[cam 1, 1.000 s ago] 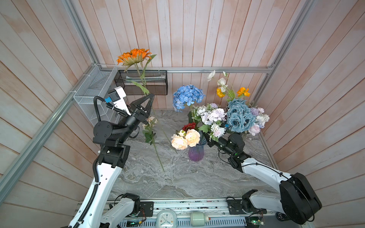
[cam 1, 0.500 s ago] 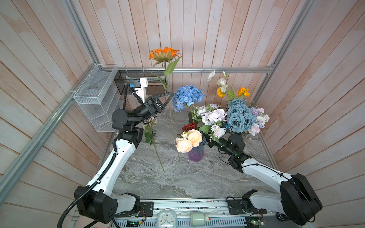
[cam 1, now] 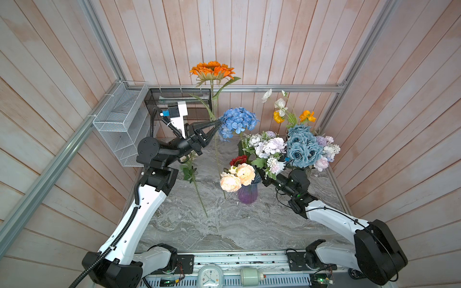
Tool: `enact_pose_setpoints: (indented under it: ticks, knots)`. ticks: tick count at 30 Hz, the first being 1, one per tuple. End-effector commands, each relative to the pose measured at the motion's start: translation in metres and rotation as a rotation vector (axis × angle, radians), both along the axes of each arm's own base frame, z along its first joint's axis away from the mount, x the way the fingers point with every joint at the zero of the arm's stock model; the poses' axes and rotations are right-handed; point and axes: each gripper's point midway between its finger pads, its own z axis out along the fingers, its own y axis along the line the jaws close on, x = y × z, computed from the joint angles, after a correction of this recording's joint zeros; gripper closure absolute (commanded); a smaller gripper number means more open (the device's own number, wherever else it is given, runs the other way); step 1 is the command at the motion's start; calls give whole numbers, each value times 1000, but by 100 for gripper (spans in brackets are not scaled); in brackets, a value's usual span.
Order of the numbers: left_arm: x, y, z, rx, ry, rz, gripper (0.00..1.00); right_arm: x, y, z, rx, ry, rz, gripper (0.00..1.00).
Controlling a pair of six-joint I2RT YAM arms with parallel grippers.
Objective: Arrange the flowers into the vase
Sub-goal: 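Lift the orange gerbera high with the left gripper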
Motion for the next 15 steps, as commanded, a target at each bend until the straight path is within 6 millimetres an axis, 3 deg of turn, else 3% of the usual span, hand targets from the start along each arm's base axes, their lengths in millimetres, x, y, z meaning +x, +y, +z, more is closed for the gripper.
enact_pose_setpoints:
  ticks: [1, 6, 15]
  knots:
    - [15, 12, -8, 44, -33, 171, 100, -1, 5, 11, 14, -20, 21, 87]
    - [21, 31, 3, 53, -86, 341, 100, 0, 7, 8, 19, -12, 25, 87]
    - [20, 45, 54, -42, -274, 460, 100, 2, 12, 8, 22, -9, 39, 87]
